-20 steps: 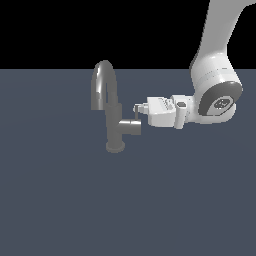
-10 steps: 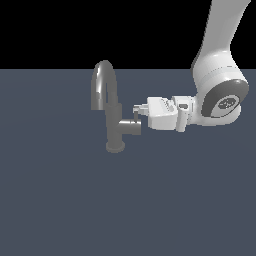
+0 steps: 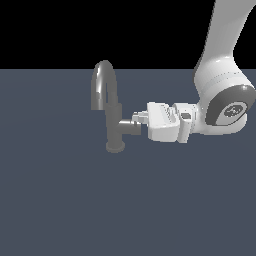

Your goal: Turn on the faucet by rotating a designated handle.

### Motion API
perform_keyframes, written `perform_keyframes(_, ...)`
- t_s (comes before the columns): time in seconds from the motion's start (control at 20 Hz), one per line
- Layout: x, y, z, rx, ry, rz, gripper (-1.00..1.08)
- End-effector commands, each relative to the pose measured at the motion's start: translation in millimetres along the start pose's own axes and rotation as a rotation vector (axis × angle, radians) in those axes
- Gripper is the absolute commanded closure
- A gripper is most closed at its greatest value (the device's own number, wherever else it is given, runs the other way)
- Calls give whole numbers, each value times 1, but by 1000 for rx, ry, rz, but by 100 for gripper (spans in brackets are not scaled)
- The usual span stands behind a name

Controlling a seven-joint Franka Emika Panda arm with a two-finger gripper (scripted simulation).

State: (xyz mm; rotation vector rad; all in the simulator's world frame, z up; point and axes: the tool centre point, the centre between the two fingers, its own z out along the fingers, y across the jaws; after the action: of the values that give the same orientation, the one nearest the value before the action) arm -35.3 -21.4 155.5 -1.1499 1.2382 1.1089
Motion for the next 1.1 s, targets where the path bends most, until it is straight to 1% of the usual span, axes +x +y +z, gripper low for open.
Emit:
perform_keyframes(0.0, 15, 20, -2, -2, -3, 28, 108)
perform_keyframes(0.05, 15, 20, -2, -2, -3, 28, 108)
perform_keyframes(0.1, 4, 7, 0, -2, -2, 2, 108)
perform_keyframes(0.65, 69, 31, -2, -2, -3, 27, 108)
perform_keyframes(0.7, 69, 31, -2, -2, -3, 27, 108)
perform_keyframes(0.75, 47, 19, 0, -8, -10, -10, 108)
perform_keyframes(1.05, 70, 12, 0, -6, -8, 2, 108)
